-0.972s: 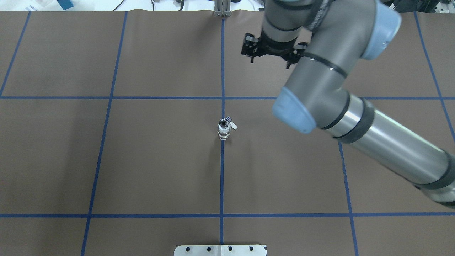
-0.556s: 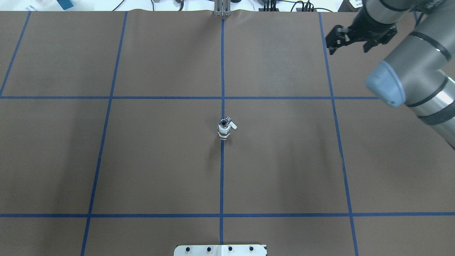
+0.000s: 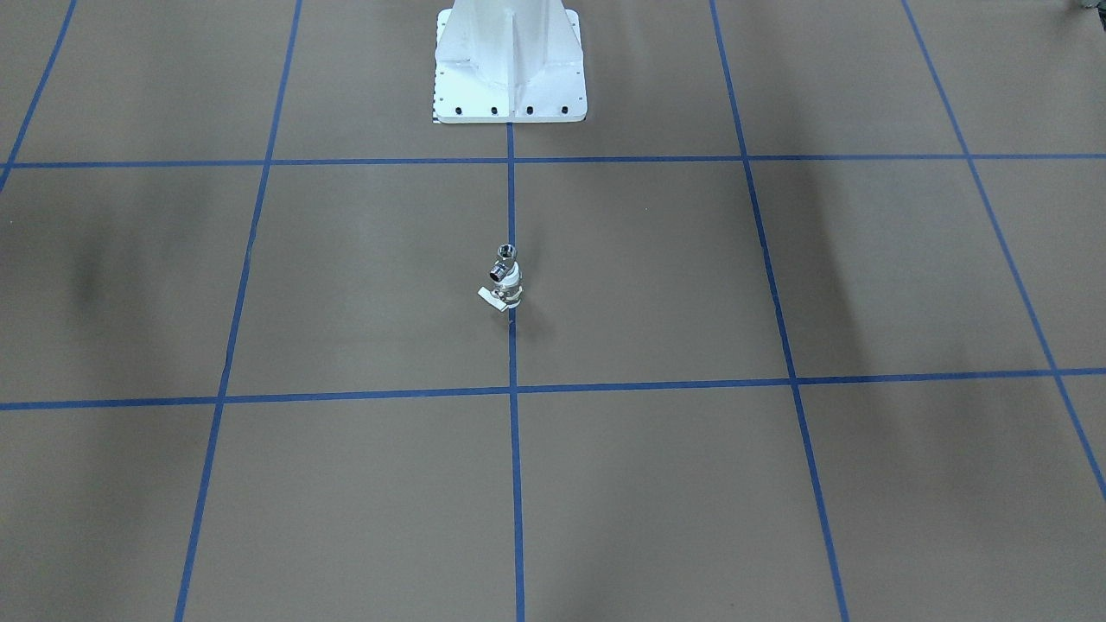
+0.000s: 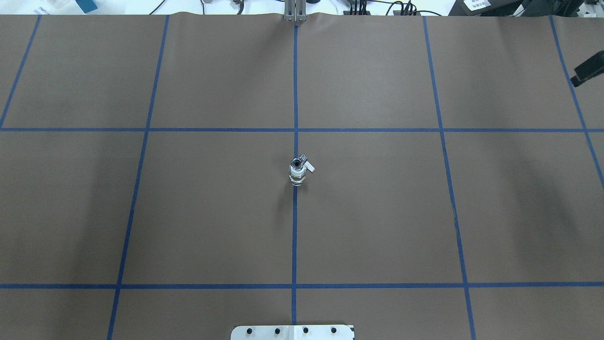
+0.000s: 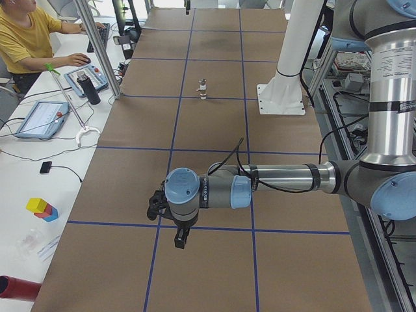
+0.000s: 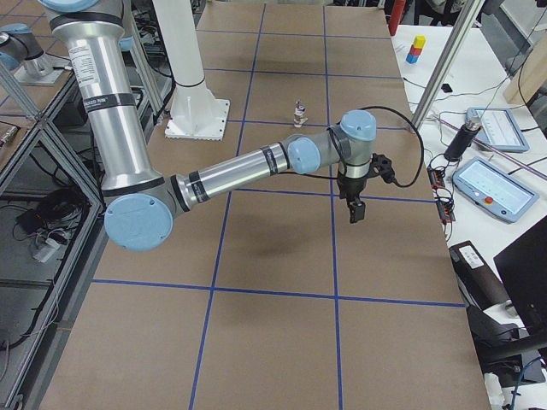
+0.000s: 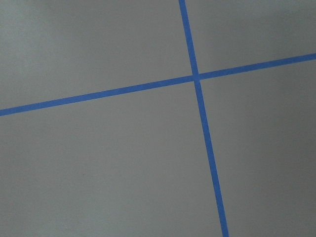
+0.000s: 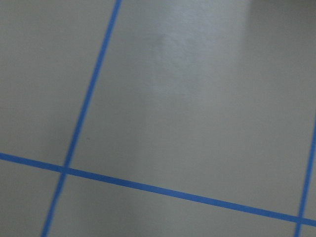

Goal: Assemble PPR valve and pipe with both arms

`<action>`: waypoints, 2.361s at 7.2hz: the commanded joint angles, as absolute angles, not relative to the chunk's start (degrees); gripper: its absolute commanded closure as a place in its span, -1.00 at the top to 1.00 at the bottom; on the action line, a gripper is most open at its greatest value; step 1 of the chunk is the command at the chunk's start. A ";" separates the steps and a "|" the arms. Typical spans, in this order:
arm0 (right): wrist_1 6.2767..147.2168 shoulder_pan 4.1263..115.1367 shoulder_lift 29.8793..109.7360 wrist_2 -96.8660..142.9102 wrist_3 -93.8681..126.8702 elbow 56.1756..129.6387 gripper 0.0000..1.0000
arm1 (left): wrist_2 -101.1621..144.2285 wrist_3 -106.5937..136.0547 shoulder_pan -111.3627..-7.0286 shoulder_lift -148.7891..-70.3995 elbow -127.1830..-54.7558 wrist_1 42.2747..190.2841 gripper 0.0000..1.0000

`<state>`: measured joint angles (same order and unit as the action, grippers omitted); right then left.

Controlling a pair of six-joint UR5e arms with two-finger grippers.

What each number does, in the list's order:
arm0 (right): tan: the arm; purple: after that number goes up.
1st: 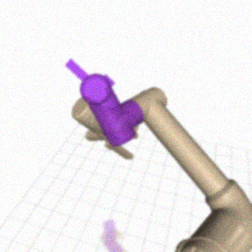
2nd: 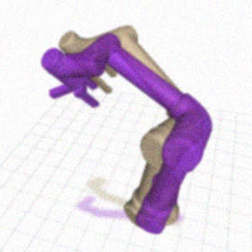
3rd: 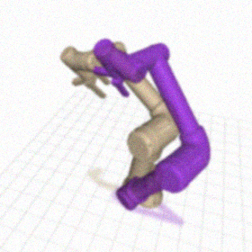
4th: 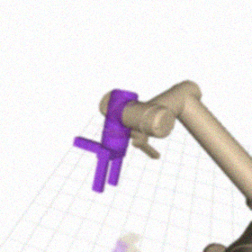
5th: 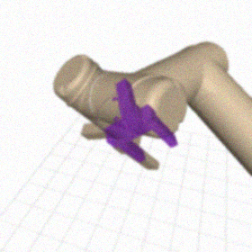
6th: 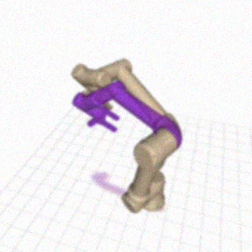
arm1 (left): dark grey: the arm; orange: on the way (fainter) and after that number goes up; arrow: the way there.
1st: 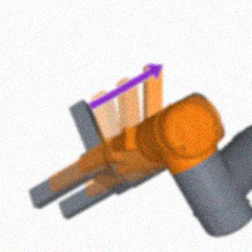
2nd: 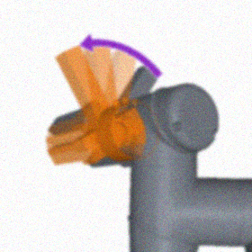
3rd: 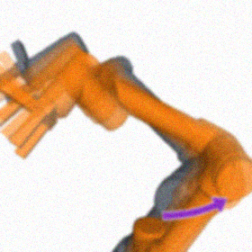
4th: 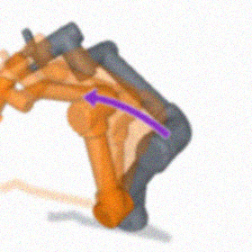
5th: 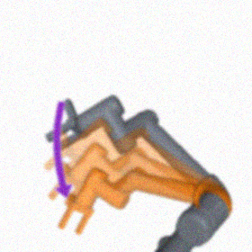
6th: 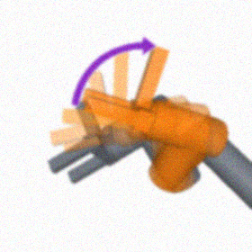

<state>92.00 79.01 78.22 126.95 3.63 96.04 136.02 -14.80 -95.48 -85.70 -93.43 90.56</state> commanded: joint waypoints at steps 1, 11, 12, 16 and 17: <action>91.76 85.58 81.72 129.18 -3.16 89.84 0.99 | 134.66 -14.59 -95.36 -84.91 -95.96 91.41 1.00; 91.76 91.58 90.62 129.90 -7.65 90.18 0.99 | 132.54 -8.35 -93.69 -85.08 -97.82 91.49 1.00; 91.76 91.58 90.62 129.90 -7.65 89.83 0.99 | 132.10 -8.44 -93.69 -85.08 -97.82 91.58 1.00; 91.76 91.67 90.44 129.90 -7.65 90.18 0.99 | 132.01 -8.44 -93.69 -85.17 -98.70 91.58 1.00; 91.76 91.67 90.44 129.90 -7.65 90.26 0.99 | 132.01 -8.44 -93.69 -85.17 -98.79 91.58 1.00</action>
